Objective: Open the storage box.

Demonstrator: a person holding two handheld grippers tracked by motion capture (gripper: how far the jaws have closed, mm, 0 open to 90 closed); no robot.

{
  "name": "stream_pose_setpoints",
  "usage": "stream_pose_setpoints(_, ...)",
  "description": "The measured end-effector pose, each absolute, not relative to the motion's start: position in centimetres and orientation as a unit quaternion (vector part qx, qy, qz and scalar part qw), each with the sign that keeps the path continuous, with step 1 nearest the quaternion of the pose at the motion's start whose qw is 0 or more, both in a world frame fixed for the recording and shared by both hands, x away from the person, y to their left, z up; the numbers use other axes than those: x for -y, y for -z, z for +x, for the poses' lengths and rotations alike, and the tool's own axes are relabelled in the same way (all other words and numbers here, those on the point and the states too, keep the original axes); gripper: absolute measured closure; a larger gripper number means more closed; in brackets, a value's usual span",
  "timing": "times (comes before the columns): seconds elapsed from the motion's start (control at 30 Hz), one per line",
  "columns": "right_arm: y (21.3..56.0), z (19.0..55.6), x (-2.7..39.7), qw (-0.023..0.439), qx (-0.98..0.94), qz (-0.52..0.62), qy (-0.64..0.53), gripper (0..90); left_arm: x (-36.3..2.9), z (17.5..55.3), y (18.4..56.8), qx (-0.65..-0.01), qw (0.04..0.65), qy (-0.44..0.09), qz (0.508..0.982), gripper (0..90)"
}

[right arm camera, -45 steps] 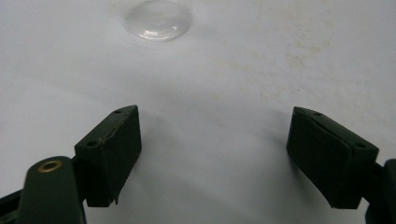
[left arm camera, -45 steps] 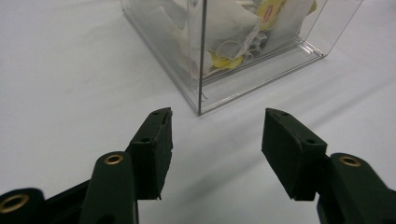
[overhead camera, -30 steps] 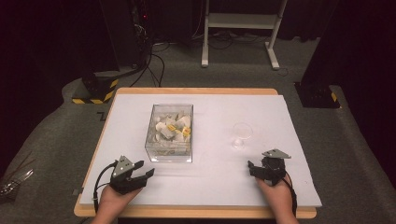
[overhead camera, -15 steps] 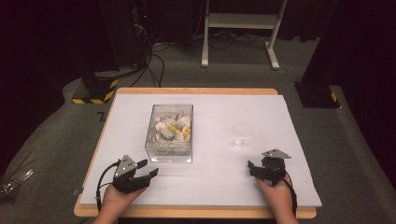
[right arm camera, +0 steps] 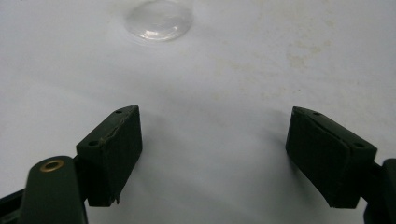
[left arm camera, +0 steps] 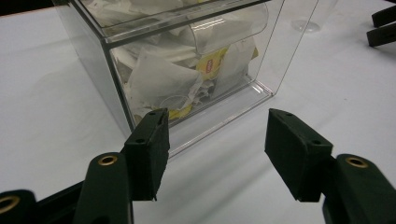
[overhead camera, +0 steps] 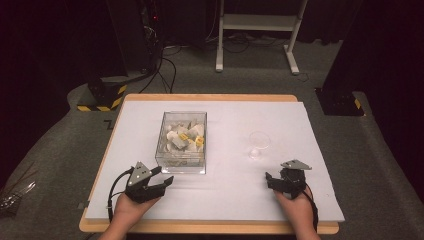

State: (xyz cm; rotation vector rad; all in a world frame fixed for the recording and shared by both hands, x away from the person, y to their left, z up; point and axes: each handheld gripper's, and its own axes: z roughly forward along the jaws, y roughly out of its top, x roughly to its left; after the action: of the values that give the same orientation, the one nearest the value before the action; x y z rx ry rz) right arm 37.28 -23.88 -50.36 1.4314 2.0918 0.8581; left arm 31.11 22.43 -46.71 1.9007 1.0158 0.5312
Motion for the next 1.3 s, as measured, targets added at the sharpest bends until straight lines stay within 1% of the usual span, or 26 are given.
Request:
stream_pose_setpoints(0.43, 50.4, 37.3, 23.9, 0.23, -0.761, 0.521, -0.312, 18.8, -21.4, 32.3, 46.5, -0.415, 0.454, -0.211, 0.76, 39.8)
stream_pose_setpoints(0.8, 50.4, 37.3, 23.9, 0.231, -0.761, 0.52, -0.312, 18.9, -20.6, 33.4, 46.3, -0.412, 0.461, -0.219, 0.755, 39.4)
stream_pose_setpoints(1.03, 50.4, 37.3, 23.9, 0.232, -0.761, 0.52, -0.312, 19.0, -20.5, 34.0, 46.4, -0.414, 0.475, -0.221, 0.744, 44.0)
stream_pose_setpoints(1.17, 50.4, 37.3, 23.9, 0.232, -0.761, 0.52, -0.312, 19.1, -20.4, 34.3, 46.5, -0.411, 0.481, -0.226, 0.741, 51.0)
stream_pose_setpoints(1.3, 50.4, 37.3, 23.9, 0.231, -0.761, 0.52, -0.312, 19.0, -20.5, 34.5, 46.6, -0.411, 0.49, -0.218, 0.737, 54.8)
